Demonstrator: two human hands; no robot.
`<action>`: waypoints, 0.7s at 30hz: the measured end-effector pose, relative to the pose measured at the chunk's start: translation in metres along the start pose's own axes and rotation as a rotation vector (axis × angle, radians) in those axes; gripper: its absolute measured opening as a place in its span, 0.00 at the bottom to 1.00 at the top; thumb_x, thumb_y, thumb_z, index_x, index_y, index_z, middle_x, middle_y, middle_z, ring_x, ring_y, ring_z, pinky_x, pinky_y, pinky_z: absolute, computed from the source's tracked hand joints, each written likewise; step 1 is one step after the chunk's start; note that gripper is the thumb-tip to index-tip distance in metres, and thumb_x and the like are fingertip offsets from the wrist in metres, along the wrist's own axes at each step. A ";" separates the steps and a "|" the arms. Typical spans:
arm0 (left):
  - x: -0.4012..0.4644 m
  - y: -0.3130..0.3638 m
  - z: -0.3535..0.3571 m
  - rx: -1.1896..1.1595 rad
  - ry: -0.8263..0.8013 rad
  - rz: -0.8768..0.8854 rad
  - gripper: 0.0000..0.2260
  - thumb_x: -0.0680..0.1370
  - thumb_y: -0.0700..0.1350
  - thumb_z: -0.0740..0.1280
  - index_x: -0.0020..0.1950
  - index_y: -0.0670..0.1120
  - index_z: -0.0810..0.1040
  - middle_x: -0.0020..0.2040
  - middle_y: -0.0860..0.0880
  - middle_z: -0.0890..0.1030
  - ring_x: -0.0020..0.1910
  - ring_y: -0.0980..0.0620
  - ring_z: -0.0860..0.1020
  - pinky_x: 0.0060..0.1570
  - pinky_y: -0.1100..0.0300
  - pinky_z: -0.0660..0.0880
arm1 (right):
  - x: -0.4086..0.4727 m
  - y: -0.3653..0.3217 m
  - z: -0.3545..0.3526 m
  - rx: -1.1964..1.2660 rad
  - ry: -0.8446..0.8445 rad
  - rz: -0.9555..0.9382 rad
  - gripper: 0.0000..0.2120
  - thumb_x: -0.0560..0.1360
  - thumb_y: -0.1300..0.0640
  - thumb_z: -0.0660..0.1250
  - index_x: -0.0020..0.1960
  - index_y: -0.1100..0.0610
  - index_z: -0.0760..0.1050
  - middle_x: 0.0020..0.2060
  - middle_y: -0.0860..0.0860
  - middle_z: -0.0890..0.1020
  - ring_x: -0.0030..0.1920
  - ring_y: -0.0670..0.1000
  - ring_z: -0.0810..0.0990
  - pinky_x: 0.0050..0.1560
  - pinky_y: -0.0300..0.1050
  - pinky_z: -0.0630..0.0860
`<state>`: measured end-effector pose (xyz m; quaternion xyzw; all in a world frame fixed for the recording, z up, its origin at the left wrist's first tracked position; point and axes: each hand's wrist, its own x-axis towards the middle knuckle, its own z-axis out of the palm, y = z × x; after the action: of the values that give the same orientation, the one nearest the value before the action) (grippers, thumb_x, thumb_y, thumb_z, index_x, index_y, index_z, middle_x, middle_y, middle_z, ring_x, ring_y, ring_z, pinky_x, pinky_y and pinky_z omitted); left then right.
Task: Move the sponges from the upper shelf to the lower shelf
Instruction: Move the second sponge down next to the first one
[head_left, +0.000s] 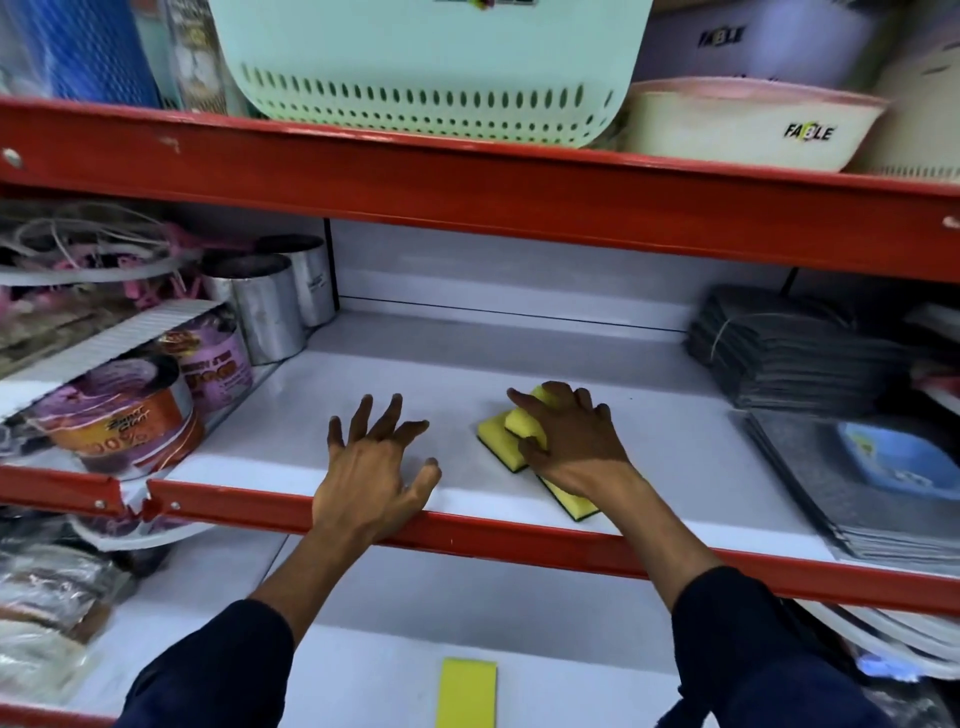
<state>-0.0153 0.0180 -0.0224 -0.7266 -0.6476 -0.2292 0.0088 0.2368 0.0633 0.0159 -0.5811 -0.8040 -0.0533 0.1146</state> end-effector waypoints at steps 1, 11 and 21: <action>0.000 0.000 -0.001 0.003 -0.002 -0.001 0.32 0.71 0.66 0.48 0.73 0.60 0.68 0.82 0.52 0.56 0.82 0.47 0.47 0.78 0.34 0.44 | -0.004 -0.003 -0.003 -0.002 0.056 0.003 0.31 0.73 0.42 0.58 0.76 0.39 0.57 0.72 0.55 0.64 0.65 0.61 0.66 0.59 0.57 0.68; 0.000 0.001 -0.002 0.061 -0.004 0.011 0.32 0.71 0.66 0.50 0.72 0.58 0.70 0.81 0.48 0.59 0.81 0.42 0.51 0.76 0.31 0.49 | -0.093 -0.040 -0.023 0.218 0.546 0.119 0.30 0.70 0.41 0.69 0.70 0.45 0.70 0.65 0.57 0.68 0.60 0.56 0.70 0.52 0.51 0.77; -0.001 0.005 -0.002 0.076 -0.004 0.010 0.31 0.71 0.65 0.50 0.70 0.56 0.73 0.80 0.46 0.62 0.80 0.39 0.54 0.74 0.30 0.53 | -0.161 -0.046 0.049 0.344 0.694 0.025 0.26 0.68 0.45 0.74 0.65 0.50 0.76 0.61 0.58 0.69 0.58 0.61 0.74 0.51 0.52 0.79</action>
<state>-0.0116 0.0152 -0.0193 -0.7294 -0.6523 -0.2028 0.0362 0.2353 -0.0890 -0.0687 -0.5105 -0.7074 -0.1098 0.4763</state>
